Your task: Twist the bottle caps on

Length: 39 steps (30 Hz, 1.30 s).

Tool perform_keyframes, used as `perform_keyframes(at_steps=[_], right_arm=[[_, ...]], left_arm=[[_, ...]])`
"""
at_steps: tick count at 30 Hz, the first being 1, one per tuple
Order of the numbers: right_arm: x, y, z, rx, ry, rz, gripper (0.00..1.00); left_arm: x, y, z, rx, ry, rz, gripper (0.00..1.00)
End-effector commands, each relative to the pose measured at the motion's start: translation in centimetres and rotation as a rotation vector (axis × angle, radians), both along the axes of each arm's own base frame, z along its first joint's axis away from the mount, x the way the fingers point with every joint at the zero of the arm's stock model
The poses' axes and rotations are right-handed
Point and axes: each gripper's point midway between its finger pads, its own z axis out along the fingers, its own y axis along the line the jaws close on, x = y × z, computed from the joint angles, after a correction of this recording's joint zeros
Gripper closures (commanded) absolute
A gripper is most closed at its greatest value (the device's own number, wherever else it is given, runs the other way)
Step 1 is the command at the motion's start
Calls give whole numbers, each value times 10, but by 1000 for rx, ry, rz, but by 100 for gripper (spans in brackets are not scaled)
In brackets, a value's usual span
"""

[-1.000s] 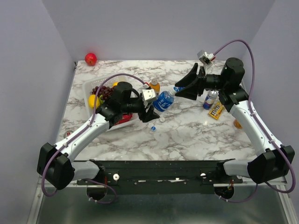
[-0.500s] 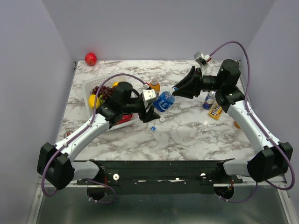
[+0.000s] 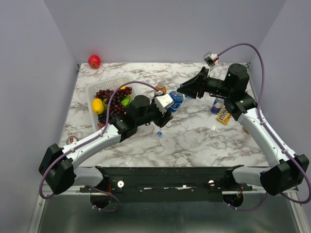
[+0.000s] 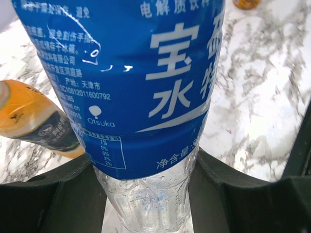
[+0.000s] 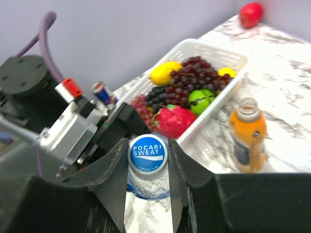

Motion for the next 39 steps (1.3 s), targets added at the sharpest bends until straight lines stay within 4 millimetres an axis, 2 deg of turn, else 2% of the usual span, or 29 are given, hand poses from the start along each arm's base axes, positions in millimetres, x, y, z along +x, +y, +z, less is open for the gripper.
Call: perform_keyframes(at_steps=[1,6,7,9,10,12,13,14,17,19,20,21,24,25,31,32,39], right_arm=[[44,-19,-2,-82,-55,-293,100],[54,-23,-21,-128,13,-391,100],[53,-23,-24,-138,18,-390,100],[52,-24,-25,-165,-5,-382,100],[50,-27,-27,-192,-13,-383,100],[48,-39,-22,-248,-105,-376,100],[39,-46,-16,-260,-139,-365,100],[38,-57,-18,-296,-189,-355,100],[23,-85,-21,-356,-230,-343,100],[13,-98,-36,-415,-221,-331,100],[10,-111,-35,-452,-258,-368,100],[8,-117,-45,-472,-247,-375,100],[0,-138,-53,-517,-274,-430,100],[-2,-143,-63,-532,-262,-436,100],[-1,-183,-85,-589,-211,-514,100],[1,-196,-91,-601,-197,-544,100],[6,-253,-106,-633,-156,-655,100]], left_arm=[[8,-18,11,-47,-89,29,100],[10,-32,0,-75,-89,6,100],[9,-36,-5,-68,-77,-15,97],[2,-40,-7,-53,-72,-75,67],[1,-39,-3,-50,-79,-79,49],[1,-30,-7,-23,-70,-74,34],[-1,-24,-4,-22,-76,-80,22],[0,-18,-4,-20,-76,-78,1],[-9,-2,-9,1,-48,-103,1],[-13,9,-15,19,-11,-101,1],[-15,12,-16,24,-6,-102,1],[-15,16,-20,35,13,-98,1],[-19,16,-25,42,58,-109,1],[-19,15,-24,38,68,-116,1],[-17,9,-20,26,92,-119,1],[-18,8,-20,27,91,-126,1],[-16,8,-21,35,90,-127,1]])
